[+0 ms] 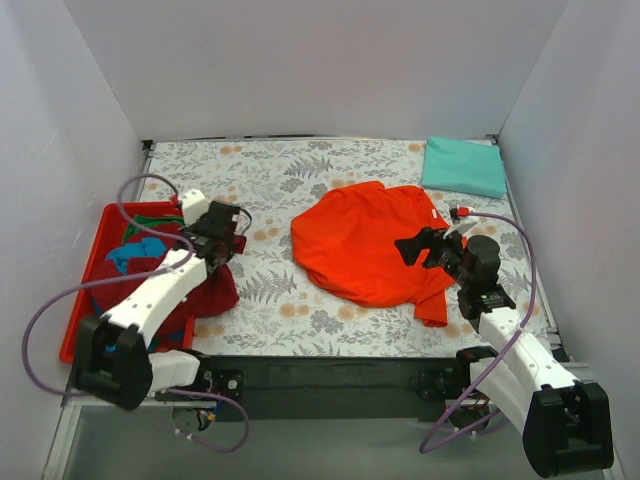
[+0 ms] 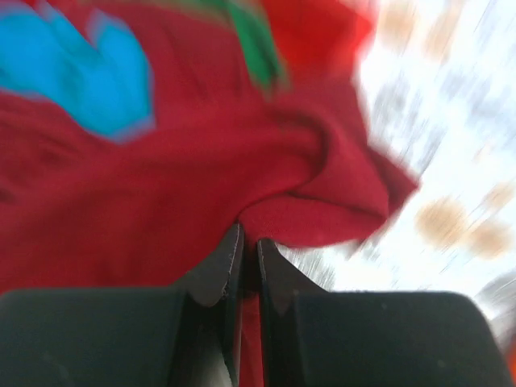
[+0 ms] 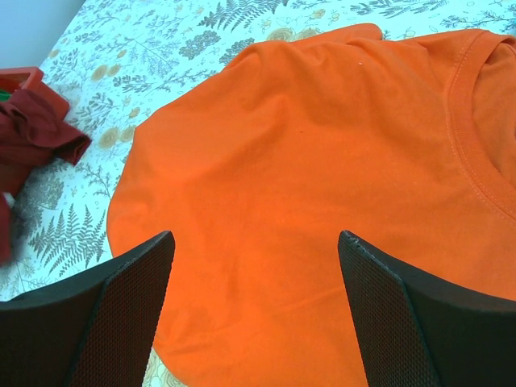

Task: Fold and stack the t-shirts
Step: Flatten the tshirt out

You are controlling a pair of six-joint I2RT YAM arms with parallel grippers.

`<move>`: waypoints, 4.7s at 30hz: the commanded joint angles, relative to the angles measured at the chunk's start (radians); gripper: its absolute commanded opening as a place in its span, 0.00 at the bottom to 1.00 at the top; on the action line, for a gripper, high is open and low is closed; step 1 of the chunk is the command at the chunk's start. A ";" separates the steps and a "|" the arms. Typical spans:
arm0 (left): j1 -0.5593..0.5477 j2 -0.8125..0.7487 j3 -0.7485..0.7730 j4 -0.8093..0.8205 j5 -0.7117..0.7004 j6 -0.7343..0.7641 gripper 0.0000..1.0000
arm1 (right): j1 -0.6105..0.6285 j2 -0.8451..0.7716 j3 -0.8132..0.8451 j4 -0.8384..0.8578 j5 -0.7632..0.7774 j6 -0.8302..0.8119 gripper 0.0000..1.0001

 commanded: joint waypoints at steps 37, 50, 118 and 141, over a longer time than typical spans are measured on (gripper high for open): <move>-0.156 -0.021 0.004 0.687 0.532 0.205 0.88 | -0.022 0.215 0.155 -0.266 0.398 -0.010 0.89; -0.212 0.247 -0.064 0.755 0.950 0.185 0.86 | -0.305 0.358 0.224 -0.342 0.382 -0.031 0.85; -0.123 0.236 -0.027 0.637 0.834 0.225 0.67 | -0.329 0.190 0.194 -0.438 0.176 -0.056 0.50; -0.144 0.147 0.130 0.534 0.686 0.287 0.00 | -0.304 0.484 0.232 -0.334 0.107 -0.057 0.48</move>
